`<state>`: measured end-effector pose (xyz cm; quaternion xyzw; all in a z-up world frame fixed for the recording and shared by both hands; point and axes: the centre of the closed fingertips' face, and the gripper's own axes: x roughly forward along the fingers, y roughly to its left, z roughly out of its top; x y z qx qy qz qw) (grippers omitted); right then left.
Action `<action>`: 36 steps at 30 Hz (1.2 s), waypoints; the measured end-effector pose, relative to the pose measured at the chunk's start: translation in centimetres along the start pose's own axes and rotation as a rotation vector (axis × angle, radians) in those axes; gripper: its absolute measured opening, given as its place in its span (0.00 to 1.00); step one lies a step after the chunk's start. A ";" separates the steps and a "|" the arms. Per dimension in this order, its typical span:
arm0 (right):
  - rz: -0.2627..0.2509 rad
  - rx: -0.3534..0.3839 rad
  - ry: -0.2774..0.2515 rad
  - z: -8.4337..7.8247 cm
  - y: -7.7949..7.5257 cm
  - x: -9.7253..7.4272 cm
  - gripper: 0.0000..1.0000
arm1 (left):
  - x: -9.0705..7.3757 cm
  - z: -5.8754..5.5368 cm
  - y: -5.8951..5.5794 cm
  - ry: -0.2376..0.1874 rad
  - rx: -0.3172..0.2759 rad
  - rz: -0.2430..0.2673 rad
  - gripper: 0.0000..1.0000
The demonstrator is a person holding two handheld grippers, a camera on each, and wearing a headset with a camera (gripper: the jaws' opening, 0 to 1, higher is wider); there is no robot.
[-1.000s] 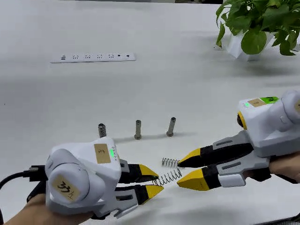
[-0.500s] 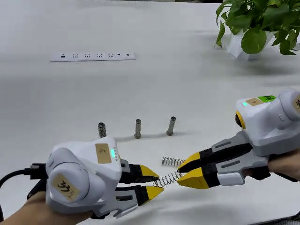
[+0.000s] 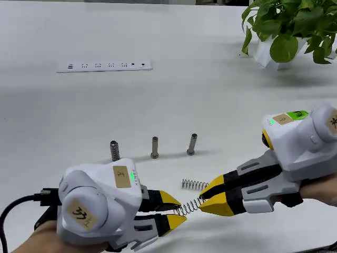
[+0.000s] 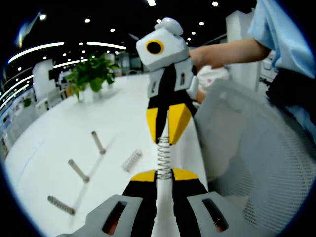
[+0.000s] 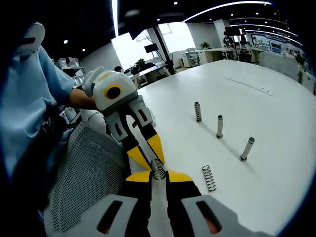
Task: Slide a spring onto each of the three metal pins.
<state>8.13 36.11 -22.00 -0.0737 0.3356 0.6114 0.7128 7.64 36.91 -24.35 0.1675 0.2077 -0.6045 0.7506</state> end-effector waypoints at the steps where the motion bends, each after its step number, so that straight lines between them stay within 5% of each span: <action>1: -0.006 -0.010 0.003 0.1 0.0 0.0 0.12 | 0.0 0.0 0.0 0.002 -0.002 0.000 0.10; 24: -0.046 -0.194 0.092 1.5 0.7 0.2 0.12 | 0.8 0.3 0.0 0.019 -0.041 -0.009 0.10; 36: -0.033 -0.248 0.134 1.3 0.9 -0.2 0.13 | 0.8 0.6 -0.4 -0.010 -0.041 -0.020 0.09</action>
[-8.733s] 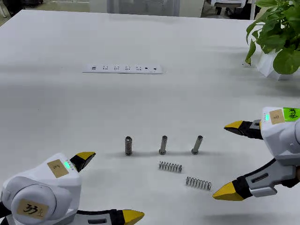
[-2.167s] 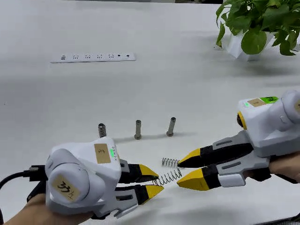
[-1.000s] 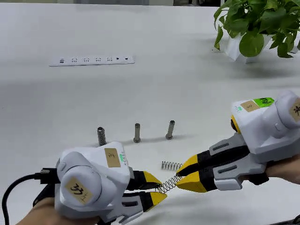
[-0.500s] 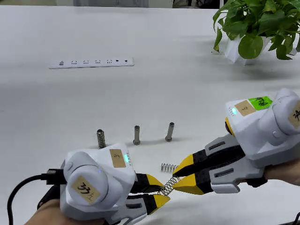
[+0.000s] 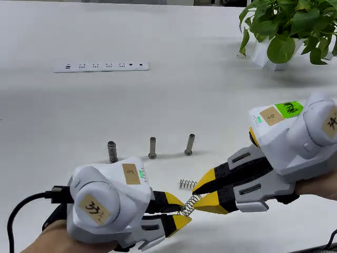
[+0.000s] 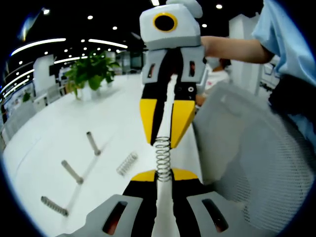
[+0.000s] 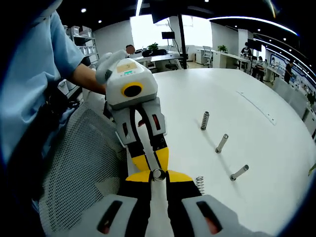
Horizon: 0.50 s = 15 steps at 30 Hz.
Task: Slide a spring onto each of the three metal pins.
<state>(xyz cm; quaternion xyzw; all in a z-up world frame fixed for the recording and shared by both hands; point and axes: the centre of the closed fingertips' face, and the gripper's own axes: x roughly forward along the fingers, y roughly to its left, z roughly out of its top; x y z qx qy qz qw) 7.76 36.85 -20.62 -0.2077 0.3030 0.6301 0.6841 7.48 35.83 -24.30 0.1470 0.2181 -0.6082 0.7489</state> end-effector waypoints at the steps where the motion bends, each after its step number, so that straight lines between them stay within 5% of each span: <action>1: 0.002 -0.012 0.008 0.0 0.0 -0.1 0.14 | 0.0 0.1 -0.1 -0.006 0.003 -0.002 0.09; 15: 0.098 -0.179 0.175 -0.9 0.7 0.6 0.19 | 0.1 0.7 -0.5 -0.029 0.012 -0.020 0.09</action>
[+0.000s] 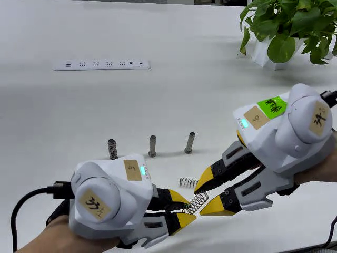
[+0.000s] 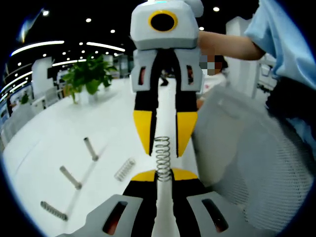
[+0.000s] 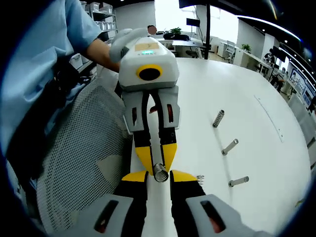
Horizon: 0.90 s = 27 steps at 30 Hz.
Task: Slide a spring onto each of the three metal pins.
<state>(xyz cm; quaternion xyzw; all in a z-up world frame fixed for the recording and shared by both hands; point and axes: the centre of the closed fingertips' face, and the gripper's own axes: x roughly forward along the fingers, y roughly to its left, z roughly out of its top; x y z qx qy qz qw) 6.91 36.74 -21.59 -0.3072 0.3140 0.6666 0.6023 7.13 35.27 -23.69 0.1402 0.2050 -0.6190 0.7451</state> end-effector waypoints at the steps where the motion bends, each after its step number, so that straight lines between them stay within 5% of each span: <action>1: 0.005 -0.009 0.007 0.0 0.0 0.1 0.18 | 0.0 0.1 -0.1 -0.002 0.001 -0.002 0.09; 27: 0.084 -0.044 0.056 -0.2 1.1 0.6 0.13 | 0.3 0.5 -1.0 -0.020 0.013 -0.040 0.09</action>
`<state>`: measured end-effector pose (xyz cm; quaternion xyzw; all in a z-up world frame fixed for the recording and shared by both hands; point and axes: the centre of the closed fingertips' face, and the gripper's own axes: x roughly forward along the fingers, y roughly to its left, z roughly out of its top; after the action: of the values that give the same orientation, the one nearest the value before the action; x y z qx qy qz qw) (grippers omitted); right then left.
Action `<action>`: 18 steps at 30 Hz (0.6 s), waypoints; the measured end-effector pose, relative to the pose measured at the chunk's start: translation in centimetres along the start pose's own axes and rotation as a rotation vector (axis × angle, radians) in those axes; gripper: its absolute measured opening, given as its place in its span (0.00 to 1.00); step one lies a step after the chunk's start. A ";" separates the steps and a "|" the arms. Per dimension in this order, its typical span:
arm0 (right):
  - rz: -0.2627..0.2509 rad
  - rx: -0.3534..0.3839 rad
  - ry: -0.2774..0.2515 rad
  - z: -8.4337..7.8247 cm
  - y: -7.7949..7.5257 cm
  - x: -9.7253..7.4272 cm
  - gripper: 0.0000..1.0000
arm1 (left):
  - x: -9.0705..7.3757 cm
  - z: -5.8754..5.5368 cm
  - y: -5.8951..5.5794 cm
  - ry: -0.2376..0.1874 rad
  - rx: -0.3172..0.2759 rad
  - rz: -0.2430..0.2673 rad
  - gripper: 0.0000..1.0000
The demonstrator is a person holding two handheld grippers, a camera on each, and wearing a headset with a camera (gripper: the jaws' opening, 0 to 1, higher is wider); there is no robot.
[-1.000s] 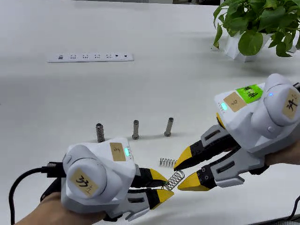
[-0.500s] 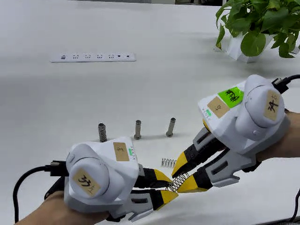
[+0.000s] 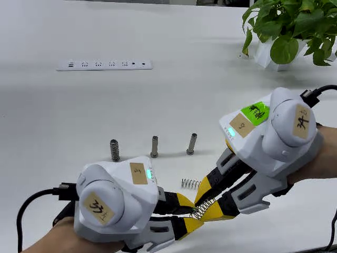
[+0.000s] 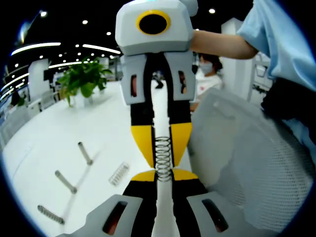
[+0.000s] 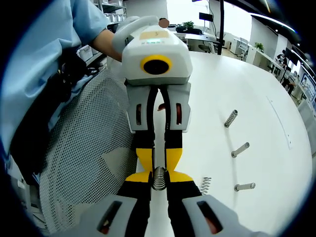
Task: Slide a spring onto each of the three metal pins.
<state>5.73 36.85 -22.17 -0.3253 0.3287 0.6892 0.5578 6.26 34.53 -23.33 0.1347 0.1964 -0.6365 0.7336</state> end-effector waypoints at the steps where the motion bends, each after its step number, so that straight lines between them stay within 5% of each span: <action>1: 0.002 0.001 0.002 0.0 0.1 0.0 0.13 | 0.0 0.0 -0.1 0.002 0.001 -0.002 0.10; 18: 0.010 0.010 0.023 -0.1 -0.1 0.0 0.12 | 0.1 0.1 0.0 -0.006 0.004 0.008 0.11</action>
<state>5.81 36.73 -22.25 -0.3289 0.3400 0.6867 0.5519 6.24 34.39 -23.34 0.1351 0.1926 -0.6342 0.7365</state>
